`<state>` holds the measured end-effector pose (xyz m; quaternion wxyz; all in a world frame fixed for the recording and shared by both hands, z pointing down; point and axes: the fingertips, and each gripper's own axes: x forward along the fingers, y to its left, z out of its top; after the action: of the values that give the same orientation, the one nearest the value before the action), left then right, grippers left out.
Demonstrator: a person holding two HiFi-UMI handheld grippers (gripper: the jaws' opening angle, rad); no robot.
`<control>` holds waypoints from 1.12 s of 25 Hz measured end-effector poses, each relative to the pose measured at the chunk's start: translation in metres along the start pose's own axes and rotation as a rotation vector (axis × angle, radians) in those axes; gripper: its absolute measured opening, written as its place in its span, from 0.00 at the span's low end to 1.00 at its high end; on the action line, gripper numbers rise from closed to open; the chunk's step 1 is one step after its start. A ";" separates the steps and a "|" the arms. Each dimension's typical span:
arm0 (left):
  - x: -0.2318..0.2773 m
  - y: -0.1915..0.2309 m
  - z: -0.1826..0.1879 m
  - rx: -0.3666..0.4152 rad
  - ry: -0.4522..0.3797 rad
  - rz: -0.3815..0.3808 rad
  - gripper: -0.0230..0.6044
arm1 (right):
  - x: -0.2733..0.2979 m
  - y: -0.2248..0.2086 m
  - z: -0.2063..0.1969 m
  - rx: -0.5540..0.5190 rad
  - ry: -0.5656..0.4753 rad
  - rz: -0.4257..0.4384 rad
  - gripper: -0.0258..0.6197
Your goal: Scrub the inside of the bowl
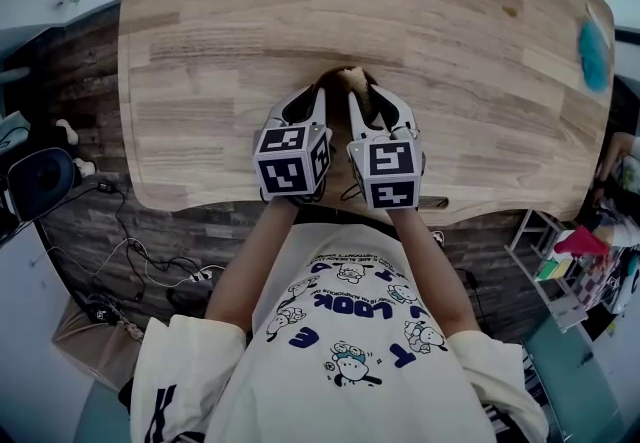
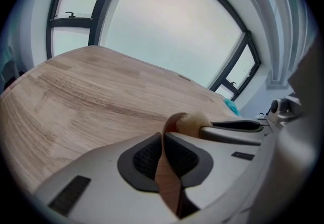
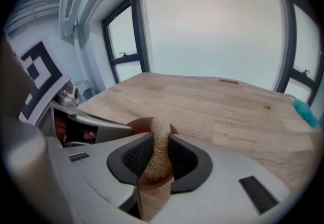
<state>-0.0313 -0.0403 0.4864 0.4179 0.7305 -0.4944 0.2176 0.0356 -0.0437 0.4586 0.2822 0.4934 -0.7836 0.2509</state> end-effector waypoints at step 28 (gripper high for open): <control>-0.027 -0.007 0.008 0.083 -0.069 0.025 0.31 | -0.100 -0.109 0.017 0.339 -0.317 -0.215 0.18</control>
<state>-0.0374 -0.0310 0.4594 0.3673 0.7481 -0.5080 0.2177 0.1675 -0.0338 0.3900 0.0943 0.6473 -0.7077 0.2669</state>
